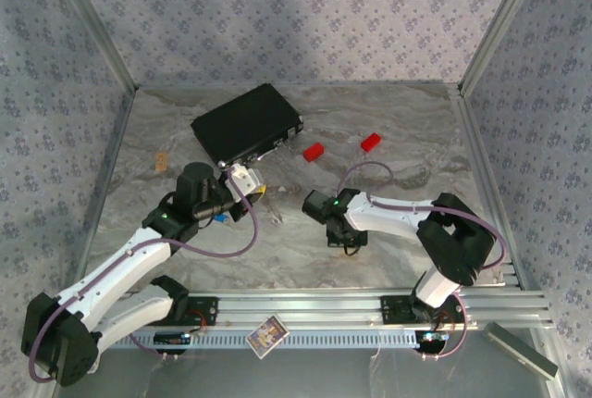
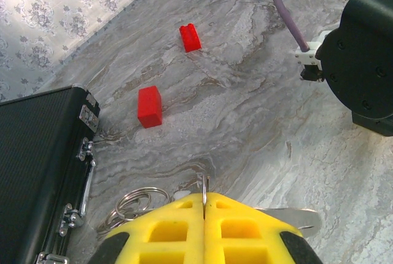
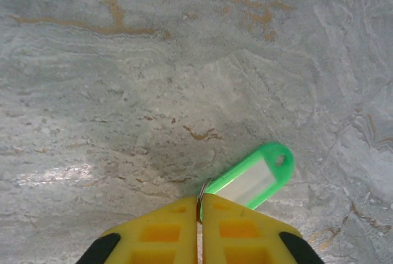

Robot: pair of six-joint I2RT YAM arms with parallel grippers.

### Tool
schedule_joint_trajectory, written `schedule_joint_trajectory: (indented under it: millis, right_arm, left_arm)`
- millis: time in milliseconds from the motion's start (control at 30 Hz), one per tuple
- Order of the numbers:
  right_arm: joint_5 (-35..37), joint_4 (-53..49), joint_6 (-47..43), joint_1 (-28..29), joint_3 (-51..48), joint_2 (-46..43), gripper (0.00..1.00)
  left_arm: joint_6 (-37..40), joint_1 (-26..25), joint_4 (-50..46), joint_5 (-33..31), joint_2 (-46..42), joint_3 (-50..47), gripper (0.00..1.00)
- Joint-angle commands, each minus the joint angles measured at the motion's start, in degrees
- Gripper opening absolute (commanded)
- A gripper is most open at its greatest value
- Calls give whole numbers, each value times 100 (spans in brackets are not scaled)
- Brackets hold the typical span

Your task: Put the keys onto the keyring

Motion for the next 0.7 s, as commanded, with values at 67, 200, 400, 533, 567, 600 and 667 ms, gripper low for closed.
schedule_joint_trajectory:
  millis: [67,200,400,533,567,600,667]
  right_arm:
    - [144,-281,-118,127,255,-121,2]
    - [-168,-65,-485,180,292,-304,0]
    - [-1058,787,-941,6,11,-343,0]
    - [-1375,1085,-1139,-98,-100,-298,0]
    - [-1425,1121,-1186,-128,-131,-290,0]
    - [-1454,1146,-1213,-145,-152,-277,0]
    - [-1548,1204,-1259,-200,-198,-244,0]
  left_arm:
    - [89,-29,244,126,-85,-16,0]
    - [100,-28,246,138,-85,-15,0]
    - [118,-29,246,157,-76,-33,0]
    - [127,-29,257,185,-70,-54,0]
    - [128,-28,255,191,-64,-51,0]
    - [126,-27,255,199,-67,-51,0]
    - [126,-29,256,214,-55,-56,0]
